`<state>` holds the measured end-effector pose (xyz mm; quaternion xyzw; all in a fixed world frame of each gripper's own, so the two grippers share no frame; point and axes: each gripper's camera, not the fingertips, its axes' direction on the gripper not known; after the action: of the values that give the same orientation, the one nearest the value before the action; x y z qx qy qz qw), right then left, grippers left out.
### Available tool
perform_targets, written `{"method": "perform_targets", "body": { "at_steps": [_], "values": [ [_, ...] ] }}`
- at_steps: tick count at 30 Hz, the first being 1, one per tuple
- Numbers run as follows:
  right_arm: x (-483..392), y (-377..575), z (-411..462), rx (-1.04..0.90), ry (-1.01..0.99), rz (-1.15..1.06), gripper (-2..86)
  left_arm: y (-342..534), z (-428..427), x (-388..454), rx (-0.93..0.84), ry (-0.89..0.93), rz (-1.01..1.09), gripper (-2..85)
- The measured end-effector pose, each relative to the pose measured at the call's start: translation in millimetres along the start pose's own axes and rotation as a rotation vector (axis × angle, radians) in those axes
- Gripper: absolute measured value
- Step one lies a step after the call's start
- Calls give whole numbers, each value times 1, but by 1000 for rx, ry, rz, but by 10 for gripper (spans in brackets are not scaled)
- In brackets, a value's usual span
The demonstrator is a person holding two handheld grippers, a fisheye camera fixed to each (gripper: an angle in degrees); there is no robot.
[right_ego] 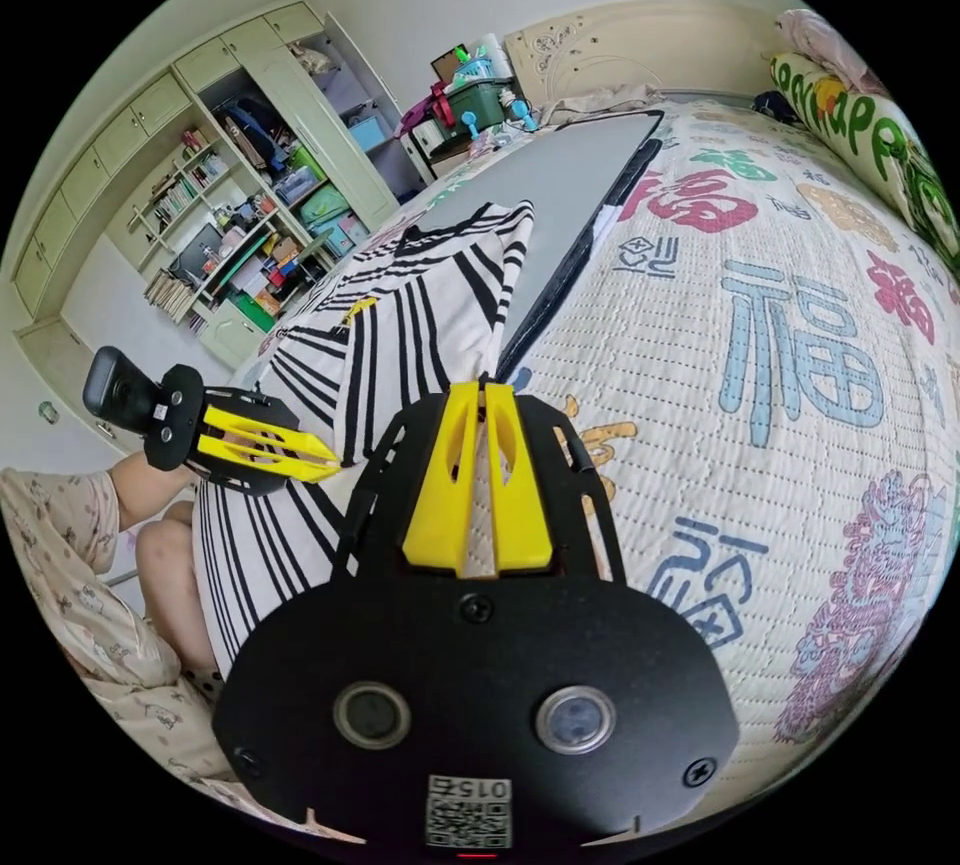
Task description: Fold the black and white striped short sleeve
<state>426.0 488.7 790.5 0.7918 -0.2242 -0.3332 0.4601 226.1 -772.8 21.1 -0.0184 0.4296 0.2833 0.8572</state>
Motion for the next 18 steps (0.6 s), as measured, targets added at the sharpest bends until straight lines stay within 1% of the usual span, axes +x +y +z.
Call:
{"method": "perform_targets", "body": {
  "at_steps": [3, 4, 6, 8, 9, 10, 11, 13, 14, 15, 16, 17, 18],
  "values": [
    [33, -9, -10, 12, -88, 29, 12, 20, 0, 14, 7, 5, -5, 17],
    [49, -11, -17, 23, -147, 45, 16, 26, -1, 15, 10, 11, -11, 19],
    [74, -12, -33, 77, -223, 64, 23, 60, -21, 12, 42, 1, -34, 25],
    [110, -9, -60, 229, -304, 130, 39, 103, -53, -9, 86, -42, -138, 31],
    [120, -7, -64, 267, -321, 152, 44, 142, -79, -32, 109, -82, -249, 37],
    [139, -5, -69, 324, -340, 205, 52, 164, -91, -45, 119, -106, -314, 40],
    [156, -5, -67, 347, -338, 255, 58, 217, -116, -72, 135, -158, -464, 47],
    [177, -9, -59, 346, -321, 311, 62, 355, -164, -119, 205, -285, -838, 58],
    [189, -13, -52, 331, -317, 339, 64, 395, -174, -128, 229, -312, -947, 59],
    [194, -15, -49, 322, -318, 348, 64, 477, -188, -138, 282, -338, -1165, 61],
    [202, -20, -44, 307, -317, 351, 65, 552, -195, -139, 334, -337, -1341, 63],
    [210, -24, -41, 303, -303, 356, 65, 584, -195, -136, 358, -342, -1403, 63],
    [214, -25, -39, 302, -294, 362, 64, 635, -191, -129, 387, -354, -1485, 68]
  ]
}}
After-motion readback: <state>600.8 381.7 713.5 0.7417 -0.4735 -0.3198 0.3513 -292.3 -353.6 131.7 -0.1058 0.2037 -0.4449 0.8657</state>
